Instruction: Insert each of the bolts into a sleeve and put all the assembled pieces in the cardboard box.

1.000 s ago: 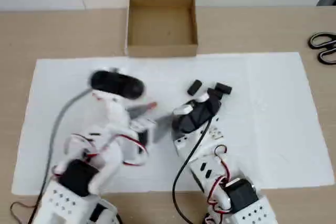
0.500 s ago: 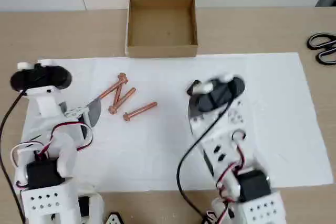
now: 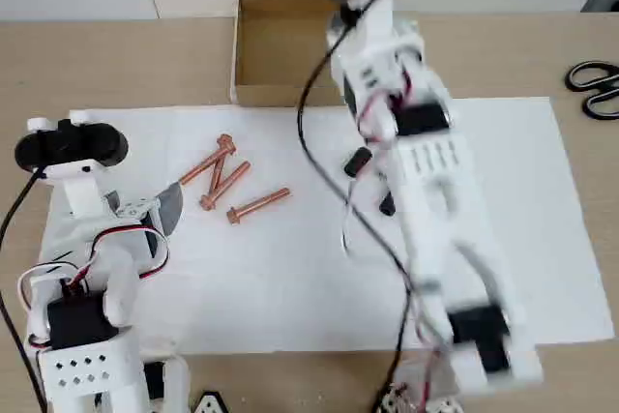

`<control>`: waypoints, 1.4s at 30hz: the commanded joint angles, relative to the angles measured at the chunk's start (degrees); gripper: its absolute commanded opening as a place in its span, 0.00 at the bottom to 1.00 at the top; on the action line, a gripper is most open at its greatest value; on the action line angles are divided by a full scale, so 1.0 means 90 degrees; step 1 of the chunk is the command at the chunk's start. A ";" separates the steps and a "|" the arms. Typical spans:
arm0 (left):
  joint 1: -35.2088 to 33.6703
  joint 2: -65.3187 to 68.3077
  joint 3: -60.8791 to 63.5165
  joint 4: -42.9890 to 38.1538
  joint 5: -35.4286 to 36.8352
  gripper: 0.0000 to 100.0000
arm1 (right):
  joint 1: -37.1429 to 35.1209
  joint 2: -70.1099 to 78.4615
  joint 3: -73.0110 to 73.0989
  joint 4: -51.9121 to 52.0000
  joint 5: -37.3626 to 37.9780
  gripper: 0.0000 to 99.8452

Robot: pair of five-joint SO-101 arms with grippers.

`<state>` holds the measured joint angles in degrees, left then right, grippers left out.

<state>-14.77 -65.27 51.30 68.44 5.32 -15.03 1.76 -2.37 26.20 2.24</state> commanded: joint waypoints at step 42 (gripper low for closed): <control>0.0010 -0.0059 0.0190 0.0010 -0.0020 0.28 | -0.0015 0.5485 -0.5314 -0.0806 0.0342 0.19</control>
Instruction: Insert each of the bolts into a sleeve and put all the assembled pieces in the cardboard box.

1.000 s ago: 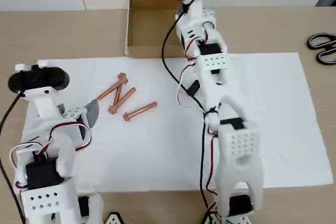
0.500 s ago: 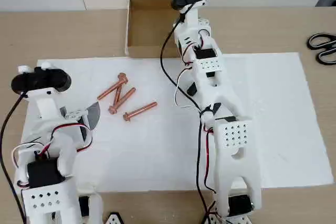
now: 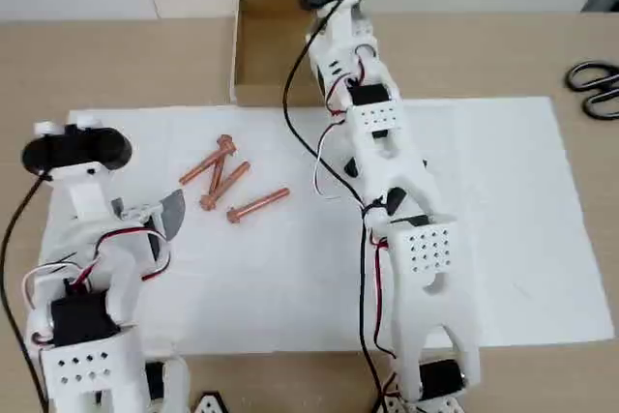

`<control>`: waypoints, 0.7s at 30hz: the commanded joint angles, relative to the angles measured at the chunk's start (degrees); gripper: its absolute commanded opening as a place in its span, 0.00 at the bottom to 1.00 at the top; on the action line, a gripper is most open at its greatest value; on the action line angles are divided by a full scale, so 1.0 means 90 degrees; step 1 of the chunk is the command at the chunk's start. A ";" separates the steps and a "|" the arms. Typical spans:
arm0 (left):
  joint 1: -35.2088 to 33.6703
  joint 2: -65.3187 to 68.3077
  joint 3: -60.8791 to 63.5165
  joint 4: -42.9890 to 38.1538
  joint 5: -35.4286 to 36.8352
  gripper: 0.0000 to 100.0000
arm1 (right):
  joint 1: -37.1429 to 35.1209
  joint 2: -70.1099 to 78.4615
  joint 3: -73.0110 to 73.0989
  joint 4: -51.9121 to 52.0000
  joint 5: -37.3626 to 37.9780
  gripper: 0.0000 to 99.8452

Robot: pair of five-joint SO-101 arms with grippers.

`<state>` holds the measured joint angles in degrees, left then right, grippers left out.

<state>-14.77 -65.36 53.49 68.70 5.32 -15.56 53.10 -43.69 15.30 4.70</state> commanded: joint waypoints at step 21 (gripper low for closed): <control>0.0010 -0.0039 -0.0054 0.0000 -0.0020 0.28 | 0.0239 -0.1167 -0.5851 0.9021 0.0049 0.19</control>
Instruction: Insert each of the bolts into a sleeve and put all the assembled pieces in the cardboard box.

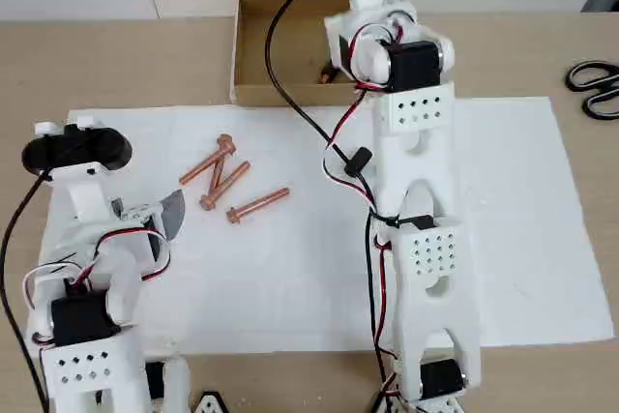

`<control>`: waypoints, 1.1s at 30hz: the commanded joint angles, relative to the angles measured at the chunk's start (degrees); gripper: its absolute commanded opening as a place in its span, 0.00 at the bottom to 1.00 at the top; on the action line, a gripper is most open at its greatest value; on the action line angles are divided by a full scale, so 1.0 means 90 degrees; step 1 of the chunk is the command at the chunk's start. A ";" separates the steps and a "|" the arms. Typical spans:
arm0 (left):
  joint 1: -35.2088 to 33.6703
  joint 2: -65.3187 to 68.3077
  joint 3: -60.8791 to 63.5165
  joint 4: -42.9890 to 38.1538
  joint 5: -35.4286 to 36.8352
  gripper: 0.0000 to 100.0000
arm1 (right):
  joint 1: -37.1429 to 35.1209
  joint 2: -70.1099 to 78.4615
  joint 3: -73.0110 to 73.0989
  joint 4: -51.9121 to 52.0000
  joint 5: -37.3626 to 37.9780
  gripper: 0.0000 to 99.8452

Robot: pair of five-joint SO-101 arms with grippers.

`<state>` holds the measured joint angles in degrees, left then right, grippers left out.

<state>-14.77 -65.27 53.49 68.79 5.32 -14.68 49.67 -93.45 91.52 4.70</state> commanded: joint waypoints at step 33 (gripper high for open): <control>-0.0010 -0.0049 -0.0015 0.0225 -0.0020 0.28 | 0.0845 -0.7643 1.1497 -0.1333 -0.1280 0.19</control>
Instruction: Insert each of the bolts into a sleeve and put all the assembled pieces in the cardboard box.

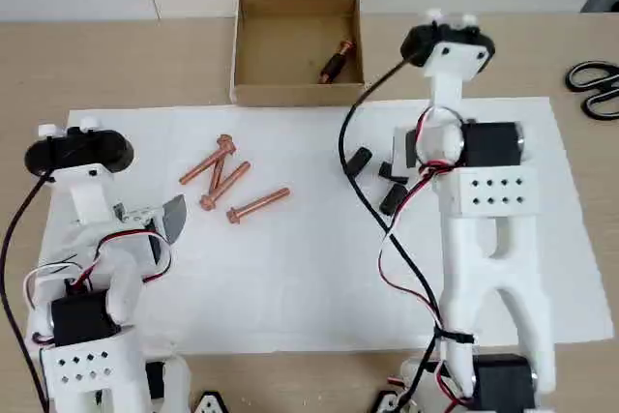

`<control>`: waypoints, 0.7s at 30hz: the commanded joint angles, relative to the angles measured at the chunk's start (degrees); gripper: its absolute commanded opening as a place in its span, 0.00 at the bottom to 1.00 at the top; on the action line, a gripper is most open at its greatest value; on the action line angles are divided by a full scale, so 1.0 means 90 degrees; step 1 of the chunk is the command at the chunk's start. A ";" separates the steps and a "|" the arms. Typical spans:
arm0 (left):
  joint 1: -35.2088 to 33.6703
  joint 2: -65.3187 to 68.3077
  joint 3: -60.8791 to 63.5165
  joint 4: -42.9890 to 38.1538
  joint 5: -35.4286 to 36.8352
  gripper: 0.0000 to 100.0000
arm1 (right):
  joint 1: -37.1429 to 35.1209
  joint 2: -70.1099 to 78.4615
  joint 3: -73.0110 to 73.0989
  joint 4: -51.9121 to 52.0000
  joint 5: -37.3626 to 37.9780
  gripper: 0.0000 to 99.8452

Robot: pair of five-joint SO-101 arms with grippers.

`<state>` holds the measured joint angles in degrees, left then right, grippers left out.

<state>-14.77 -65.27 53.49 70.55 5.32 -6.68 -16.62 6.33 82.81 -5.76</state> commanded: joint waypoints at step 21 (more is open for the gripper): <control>0.0000 -0.0049 0.0327 0.0020 -0.0020 0.28 | -0.0073 -0.0259 0.3253 -0.3570 -0.2510 0.19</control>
<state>-14.86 -65.27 56.75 70.55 5.32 -7.21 -16.79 35.34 53.45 -27.74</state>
